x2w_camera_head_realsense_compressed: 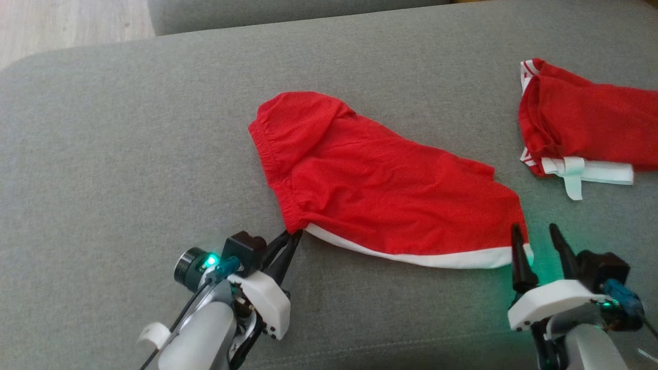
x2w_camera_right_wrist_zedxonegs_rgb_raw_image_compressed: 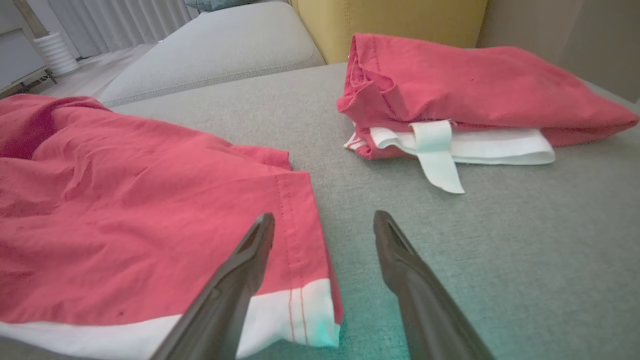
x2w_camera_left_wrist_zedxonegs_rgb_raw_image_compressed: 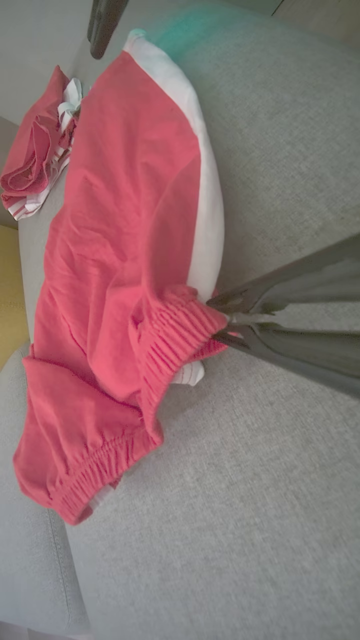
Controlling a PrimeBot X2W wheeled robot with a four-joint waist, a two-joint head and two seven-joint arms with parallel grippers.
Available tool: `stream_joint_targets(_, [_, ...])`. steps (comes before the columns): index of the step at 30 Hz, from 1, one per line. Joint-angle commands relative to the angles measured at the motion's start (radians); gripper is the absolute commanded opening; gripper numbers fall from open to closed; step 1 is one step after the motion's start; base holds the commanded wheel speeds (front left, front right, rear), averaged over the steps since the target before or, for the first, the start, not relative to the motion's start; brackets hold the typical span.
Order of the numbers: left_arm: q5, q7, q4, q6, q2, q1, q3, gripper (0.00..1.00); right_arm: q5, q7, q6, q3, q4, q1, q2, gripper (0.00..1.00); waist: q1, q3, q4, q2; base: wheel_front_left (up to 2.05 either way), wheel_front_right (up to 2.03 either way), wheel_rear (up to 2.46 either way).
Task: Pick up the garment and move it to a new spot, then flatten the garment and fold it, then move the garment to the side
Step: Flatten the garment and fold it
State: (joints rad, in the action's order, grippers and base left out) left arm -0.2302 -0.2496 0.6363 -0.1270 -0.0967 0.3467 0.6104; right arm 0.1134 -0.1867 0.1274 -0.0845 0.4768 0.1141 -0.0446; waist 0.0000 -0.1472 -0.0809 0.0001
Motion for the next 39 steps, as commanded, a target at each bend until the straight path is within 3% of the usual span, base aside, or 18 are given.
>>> stream_joint_targets(1, [0.001, -0.012, -0.04, 0.005, -0.023, 0.011, -0.042, 0.0, 0.005, 0.007, 0.003, 0.036, -0.015, 0.027, -0.006, 1.0, 0.0, 0.004, 0.007, -0.0001, 0.0, 0.0, 0.0])
stream_joint_targets(12, [0.013, -0.012, -0.065, 0.01, -0.025, -0.01, -0.065, 0.0, 0.004, 0.034, 0.003, 0.119, -0.067, -0.074, -0.006, 1.0, 0.0, 0.012, 0.011, -0.0001, 0.0, 0.0, 0.0])
stream_joint_targets(19, [0.017, -0.012, -0.066, 0.013, -0.022, -0.017, -0.079, 0.0, 0.007, 0.065, 0.003, 0.12, -0.096, -0.102, -0.006, 1.0, 0.0, 0.016, -0.003, -0.0001, 0.0, 0.0, 0.0])
stream_joint_targets(39, [0.028, -0.012, -0.058, 0.006, -0.022, -0.024, -0.081, 0.0, -0.009, 0.07, 0.003, 0.108, -0.015, -0.061, -0.006, 1.0, 0.0, 0.024, 0.01, -0.0001, 0.0, 0.0, 0.0])
